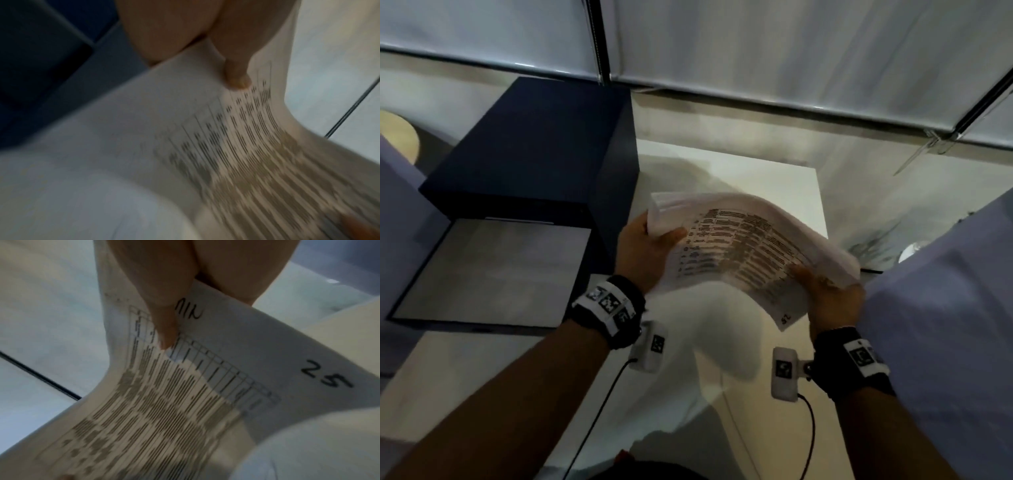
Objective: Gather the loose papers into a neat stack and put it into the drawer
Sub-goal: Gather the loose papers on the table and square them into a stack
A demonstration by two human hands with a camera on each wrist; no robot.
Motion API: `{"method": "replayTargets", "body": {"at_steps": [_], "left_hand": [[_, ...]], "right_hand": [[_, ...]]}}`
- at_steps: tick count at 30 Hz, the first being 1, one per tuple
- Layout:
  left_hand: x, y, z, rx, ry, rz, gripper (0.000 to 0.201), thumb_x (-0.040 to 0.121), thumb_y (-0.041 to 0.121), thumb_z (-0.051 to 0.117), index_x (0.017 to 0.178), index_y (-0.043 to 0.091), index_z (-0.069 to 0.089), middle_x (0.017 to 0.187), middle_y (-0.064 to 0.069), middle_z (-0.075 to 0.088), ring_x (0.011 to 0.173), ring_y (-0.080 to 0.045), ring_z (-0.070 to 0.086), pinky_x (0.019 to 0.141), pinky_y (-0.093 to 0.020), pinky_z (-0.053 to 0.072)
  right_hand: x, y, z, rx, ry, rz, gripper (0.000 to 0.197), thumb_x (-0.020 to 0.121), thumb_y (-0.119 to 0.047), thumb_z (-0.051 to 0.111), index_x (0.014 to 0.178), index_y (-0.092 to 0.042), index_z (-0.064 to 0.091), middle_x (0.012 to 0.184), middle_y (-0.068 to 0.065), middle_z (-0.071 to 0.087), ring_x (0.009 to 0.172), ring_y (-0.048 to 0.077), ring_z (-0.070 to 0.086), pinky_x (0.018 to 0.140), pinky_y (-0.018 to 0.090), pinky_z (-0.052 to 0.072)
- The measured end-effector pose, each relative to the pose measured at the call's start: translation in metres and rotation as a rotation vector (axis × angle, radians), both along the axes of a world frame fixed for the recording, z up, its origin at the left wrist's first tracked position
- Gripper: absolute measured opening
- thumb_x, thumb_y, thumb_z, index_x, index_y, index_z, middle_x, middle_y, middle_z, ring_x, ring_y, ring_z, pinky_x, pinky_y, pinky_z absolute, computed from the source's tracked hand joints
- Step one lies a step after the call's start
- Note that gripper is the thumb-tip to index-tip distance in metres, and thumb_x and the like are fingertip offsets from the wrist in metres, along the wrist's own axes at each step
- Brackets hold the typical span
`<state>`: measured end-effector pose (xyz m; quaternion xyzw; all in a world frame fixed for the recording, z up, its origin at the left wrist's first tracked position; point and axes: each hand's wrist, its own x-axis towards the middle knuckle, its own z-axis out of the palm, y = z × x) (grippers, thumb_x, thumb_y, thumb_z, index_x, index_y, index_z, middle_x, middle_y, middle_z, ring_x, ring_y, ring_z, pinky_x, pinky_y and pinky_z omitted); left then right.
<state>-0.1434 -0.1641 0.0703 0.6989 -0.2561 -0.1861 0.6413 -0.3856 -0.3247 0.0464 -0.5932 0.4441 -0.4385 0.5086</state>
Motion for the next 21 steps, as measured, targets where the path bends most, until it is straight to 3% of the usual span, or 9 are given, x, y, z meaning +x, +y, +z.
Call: {"method": "replayTargets", "body": {"at_steps": [2, 5, 7, 9, 11, 14, 17, 19, 21], "left_hand": [[-0.011, 0.006, -0.022, 0.040, -0.032, 0.032, 0.021, 0.081, 0.013, 0.076, 0.097, 0.024, 0.066, 0.091, 0.015, 0.068, 0.081, 0.012, 0.064, 0.074, -0.016, 0.054], [-0.012, 0.020, -0.051, 0.119, -0.074, 0.017, 0.025, 0.078, 0.014, 0.080, 0.094, 0.018, 0.062, 0.086, 0.010, 0.064, 0.073, 0.008, 0.060, 0.069, -0.020, 0.052], [-0.008, 0.022, -0.058, 0.156, -0.038, -0.024, 0.023, 0.080, 0.012, 0.078, 0.089, 0.024, 0.060, 0.084, 0.006, 0.064, 0.072, 0.001, 0.060, 0.071, -0.025, 0.054], [-0.004, 0.021, -0.058, 0.184, -0.044, -0.049, 0.016, 0.082, 0.010, 0.076, 0.085, 0.017, 0.062, 0.079, -0.001, 0.064, 0.069, -0.008, 0.058, 0.068, -0.029, 0.051], [0.000, 0.020, -0.054, 0.194, -0.080, -0.060, 0.013, 0.083, 0.009, 0.074, 0.083, 0.007, 0.061, 0.075, -0.005, 0.061, 0.066, -0.011, 0.054, 0.064, -0.029, 0.047], [0.007, 0.025, -0.051, 0.253, -0.112, -0.078, 0.016, 0.082, 0.012, 0.076, 0.085, 0.007, 0.061, 0.076, -0.003, 0.062, 0.067, -0.012, 0.056, 0.062, -0.026, 0.047], [0.012, 0.027, -0.044, 0.462, -0.332, -0.101, 0.031, 0.080, 0.025, 0.075, 0.105, 0.019, 0.059, 0.093, 0.002, 0.066, 0.081, -0.015, 0.064, 0.068, -0.023, 0.051], [0.010, 0.021, -0.035, 0.593, -0.524, -0.139, 0.048, 0.079, 0.034, 0.070, 0.122, 0.028, 0.051, 0.106, 0.003, 0.067, 0.092, -0.021, 0.066, 0.077, -0.033, 0.056], [0.002, 0.009, -0.025, 0.758, -0.817, -0.204, 0.059, 0.076, 0.046, 0.067, 0.129, 0.035, 0.044, 0.113, 0.005, 0.067, 0.099, -0.024, 0.064, 0.084, -0.043, 0.053]], "right_hand": [[-0.001, 0.012, -0.009, -0.019, 0.036, -0.010, 0.034, 0.070, -0.015, 0.085, 0.099, -0.016, 0.067, 0.089, -0.007, 0.070, 0.073, 0.003, 0.068, 0.062, 0.017, 0.054], [-0.007, 0.023, -0.028, -0.030, 0.181, 0.040, 0.031, 0.073, -0.012, 0.083, 0.098, -0.014, 0.065, 0.091, -0.003, 0.069, 0.082, 0.013, 0.066, 0.068, 0.014, 0.052], [-0.009, 0.025, -0.037, 0.075, 0.114, 0.029, 0.030, 0.072, -0.007, 0.083, 0.096, -0.016, 0.068, 0.090, 0.000, 0.070, 0.080, 0.014, 0.066, 0.068, 0.022, 0.056], [-0.008, 0.023, -0.037, 0.098, 0.105, 0.009, 0.022, 0.072, -0.004, 0.081, 0.083, -0.020, 0.070, 0.082, 0.004, 0.070, 0.074, 0.018, 0.063, 0.067, 0.033, 0.056], [-0.008, 0.020, -0.033, 0.069, 0.099, 0.014, 0.023, 0.073, -0.002, 0.080, 0.074, -0.022, 0.069, 0.074, 0.004, 0.068, 0.067, 0.015, 0.060, 0.065, 0.035, 0.053], [-0.014, 0.014, -0.032, 0.056, 0.135, 0.036, 0.024, 0.070, -0.009, 0.084, 0.080, -0.026, 0.068, 0.081, 0.004, 0.069, 0.073, 0.019, 0.064, 0.066, 0.037, 0.055], [-0.017, 0.010, -0.026, 0.056, 0.229, 0.065, 0.043, 0.066, -0.027, 0.087, 0.102, -0.033, 0.064, 0.100, 0.001, 0.070, 0.093, 0.021, 0.067, 0.079, 0.038, 0.058], [-0.011, 0.014, -0.016, -0.056, 0.353, 0.072, 0.052, 0.070, -0.031, 0.084, 0.116, -0.030, 0.060, 0.110, -0.005, 0.067, 0.101, 0.015, 0.064, 0.089, 0.032, 0.053], [-0.002, 0.019, -0.007, -0.186, 0.509, 0.068, 0.055, 0.076, -0.033, 0.079, 0.125, -0.024, 0.057, 0.119, -0.008, 0.060, 0.106, 0.009, 0.056, 0.094, 0.026, 0.045]]}}
